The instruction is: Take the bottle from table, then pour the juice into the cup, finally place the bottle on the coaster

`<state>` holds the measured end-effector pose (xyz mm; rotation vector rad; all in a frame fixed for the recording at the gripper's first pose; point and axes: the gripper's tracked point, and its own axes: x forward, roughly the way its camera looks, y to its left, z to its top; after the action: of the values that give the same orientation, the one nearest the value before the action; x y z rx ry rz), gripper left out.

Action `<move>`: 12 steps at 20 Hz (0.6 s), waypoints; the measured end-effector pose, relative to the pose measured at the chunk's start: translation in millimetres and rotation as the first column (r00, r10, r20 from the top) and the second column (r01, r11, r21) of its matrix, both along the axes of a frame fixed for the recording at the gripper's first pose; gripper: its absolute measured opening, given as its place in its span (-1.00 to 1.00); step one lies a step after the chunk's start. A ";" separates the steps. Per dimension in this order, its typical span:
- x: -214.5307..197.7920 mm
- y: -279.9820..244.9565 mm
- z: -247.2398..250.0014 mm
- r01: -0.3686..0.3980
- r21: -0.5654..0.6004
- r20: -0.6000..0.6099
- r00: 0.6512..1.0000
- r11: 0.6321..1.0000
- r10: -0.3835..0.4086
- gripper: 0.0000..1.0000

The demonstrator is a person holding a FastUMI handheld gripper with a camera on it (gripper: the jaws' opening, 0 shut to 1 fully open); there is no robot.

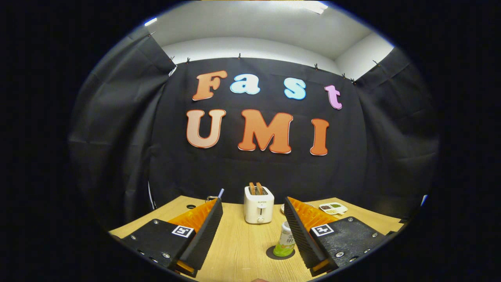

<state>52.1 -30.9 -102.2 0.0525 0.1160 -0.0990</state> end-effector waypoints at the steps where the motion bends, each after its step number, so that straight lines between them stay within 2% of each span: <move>1: -3.7 10.0 11.0 -0.021 0.016 0.010 1.000 1.000 0.021 0.87; 7: -24.9 48.3 64.4 -0.088 0.041 0.065 0.994 0.995 0.085 0.87; 12: -33.4 56.5 86.5 -0.109 0.069 0.107 0.989 0.992 0.101 0.87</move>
<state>18.7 25.5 -15.6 0.1261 0.0189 0.0136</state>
